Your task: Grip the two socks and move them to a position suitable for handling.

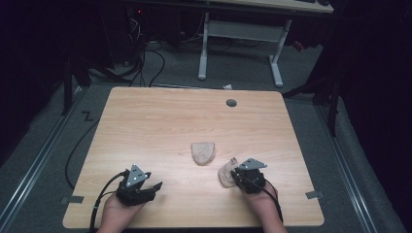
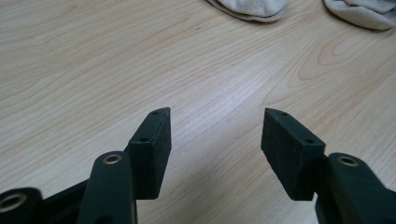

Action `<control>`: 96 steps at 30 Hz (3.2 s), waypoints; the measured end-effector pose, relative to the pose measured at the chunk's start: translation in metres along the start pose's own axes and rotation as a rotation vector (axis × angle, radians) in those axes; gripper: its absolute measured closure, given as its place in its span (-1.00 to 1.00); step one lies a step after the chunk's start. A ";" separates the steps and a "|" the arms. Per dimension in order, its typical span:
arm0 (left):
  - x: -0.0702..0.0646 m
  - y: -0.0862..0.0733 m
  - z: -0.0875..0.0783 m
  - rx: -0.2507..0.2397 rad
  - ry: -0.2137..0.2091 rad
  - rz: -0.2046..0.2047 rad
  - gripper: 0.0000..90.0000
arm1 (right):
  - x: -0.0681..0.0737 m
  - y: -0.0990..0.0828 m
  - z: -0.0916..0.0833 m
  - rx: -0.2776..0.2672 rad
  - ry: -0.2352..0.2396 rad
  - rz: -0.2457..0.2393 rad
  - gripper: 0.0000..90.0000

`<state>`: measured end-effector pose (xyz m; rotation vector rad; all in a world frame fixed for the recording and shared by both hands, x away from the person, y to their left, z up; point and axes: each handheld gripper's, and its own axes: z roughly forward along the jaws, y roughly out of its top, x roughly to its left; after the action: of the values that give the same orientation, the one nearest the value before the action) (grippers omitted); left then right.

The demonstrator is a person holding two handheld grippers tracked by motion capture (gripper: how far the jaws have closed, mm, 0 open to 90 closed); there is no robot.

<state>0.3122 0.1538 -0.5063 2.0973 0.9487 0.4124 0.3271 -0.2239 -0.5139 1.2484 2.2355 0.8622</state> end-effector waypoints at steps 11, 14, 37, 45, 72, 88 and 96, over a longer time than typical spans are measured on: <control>-0.009 0.007 0.008 0.009 -0.011 0.050 -0.04 | 0.019 -0.001 0.005 0.026 -0.021 -0.075 0.23; -0.010 0.007 0.007 0.009 -0.009 0.059 -0.04 | 0.015 -0.002 0.006 0.026 -0.003 -0.055 0.39; -0.008 0.006 0.004 0.001 -0.012 0.060 -0.04 | -0.009 0.004 -0.033 -0.213 -0.004 0.091 0.83; -0.007 0.006 0.005 -0.001 -0.011 0.067 -0.04 | -0.015 0.009 -0.049 -0.271 -0.011 0.091 0.83; -0.012 0.007 0.004 -0.017 -0.034 0.090 -0.05 | -0.037 0.011 -0.095 -0.402 -0.112 0.152 0.83; -0.010 0.007 0.000 -0.028 -0.032 0.089 -0.05 | 0.009 0.011 -0.048 -0.255 0.049 0.055 0.83; -0.010 0.007 0.000 -0.028 -0.031 0.090 -0.05 | 0.034 0.011 -0.025 -0.155 0.125 -0.021 0.79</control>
<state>0.3092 0.1433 -0.5010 2.1205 0.8289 0.4353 0.3007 -0.1983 -0.4906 1.1258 2.2243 1.1101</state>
